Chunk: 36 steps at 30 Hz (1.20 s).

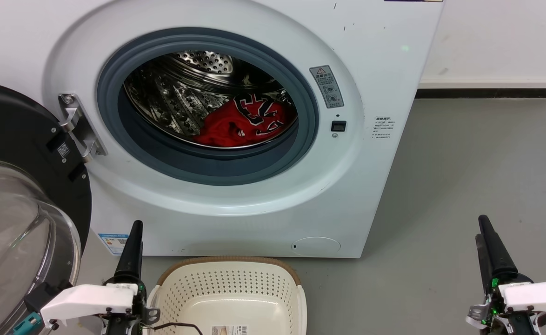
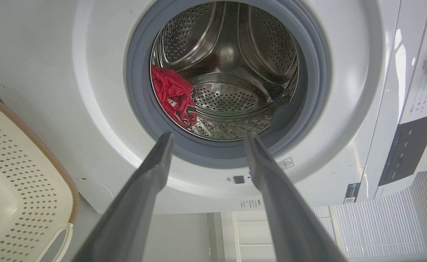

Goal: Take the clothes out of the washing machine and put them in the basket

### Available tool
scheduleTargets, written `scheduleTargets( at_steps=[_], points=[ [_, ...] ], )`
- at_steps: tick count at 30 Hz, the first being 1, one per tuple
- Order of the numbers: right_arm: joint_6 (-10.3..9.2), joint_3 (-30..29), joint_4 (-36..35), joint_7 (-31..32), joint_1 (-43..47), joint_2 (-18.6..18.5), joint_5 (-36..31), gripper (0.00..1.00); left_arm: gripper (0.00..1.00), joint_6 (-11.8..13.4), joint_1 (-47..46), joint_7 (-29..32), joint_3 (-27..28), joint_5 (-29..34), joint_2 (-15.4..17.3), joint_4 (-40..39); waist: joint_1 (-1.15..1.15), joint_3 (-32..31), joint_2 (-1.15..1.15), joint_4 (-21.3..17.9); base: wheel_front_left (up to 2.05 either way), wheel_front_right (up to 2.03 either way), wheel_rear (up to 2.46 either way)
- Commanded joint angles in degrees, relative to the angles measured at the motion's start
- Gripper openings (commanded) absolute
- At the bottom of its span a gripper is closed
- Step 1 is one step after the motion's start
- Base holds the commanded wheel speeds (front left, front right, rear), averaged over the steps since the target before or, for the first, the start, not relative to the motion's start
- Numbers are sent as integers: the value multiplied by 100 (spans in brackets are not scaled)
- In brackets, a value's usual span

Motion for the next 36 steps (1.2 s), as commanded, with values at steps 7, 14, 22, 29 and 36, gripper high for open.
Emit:
scheduleTargets(
  at_steps=[7, 14, 22, 29, 36],
  points=[
    [0, 55, -440, -204, 27, -10, -1091, 100, 100, 206, 5, -201, -162, 985, 13, -345, 0, 13, 0, -5, 0, 0, 0],
    [0, 130, -692, -365, 111, -10, -2015, 100, 100, 409, 66, -359, -319, 1779, 15, -469, 0, 17, 0, -9, 0, 0, 0],
    [0, 250, -876, -531, 219, -10, -3073, 100, 100, 600, 119, -529, -471, 2645, 16, -557, 0, 21, 0, -14, 0, 0, 0],
    [0, 291, -997, -669, 304, -10, -3759, 100, 100, 728, 182, -662, -549, 3281, 17, -637, 0, 20, 0, -20, 0, 0, 0],
    [0, 335, -1118, -794, 378, -10, -4362, 100, 100, 787, 243, -790, -613, 3818, 18, -716, 0, 15, 0, -23, 0, 0, 0]
  ],
)
